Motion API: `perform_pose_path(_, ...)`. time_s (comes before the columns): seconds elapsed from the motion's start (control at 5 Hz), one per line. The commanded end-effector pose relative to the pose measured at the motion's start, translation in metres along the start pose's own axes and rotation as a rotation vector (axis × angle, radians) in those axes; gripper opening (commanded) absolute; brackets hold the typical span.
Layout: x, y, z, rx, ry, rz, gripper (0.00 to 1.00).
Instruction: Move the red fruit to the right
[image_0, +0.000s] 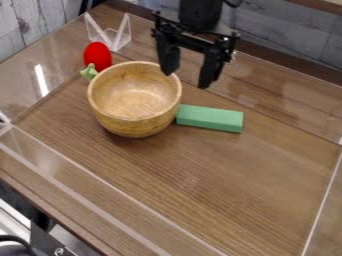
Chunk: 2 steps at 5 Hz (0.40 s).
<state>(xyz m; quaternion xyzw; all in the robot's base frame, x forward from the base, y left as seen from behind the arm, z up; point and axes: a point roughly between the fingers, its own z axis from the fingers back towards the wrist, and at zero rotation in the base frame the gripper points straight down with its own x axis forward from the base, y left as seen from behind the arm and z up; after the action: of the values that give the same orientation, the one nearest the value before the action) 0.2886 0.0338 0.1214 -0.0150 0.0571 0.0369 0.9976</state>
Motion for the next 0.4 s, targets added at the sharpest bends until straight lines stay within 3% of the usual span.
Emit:
perform_pose_path(0.0, 0.007, 0.027, 0.024, -0.004, -0.058, 0.027, 1.00)
perform_pose_path(0.2, 0.004, 0.059, 0.031, -0.007, -0.079, 0.062, 1.00)
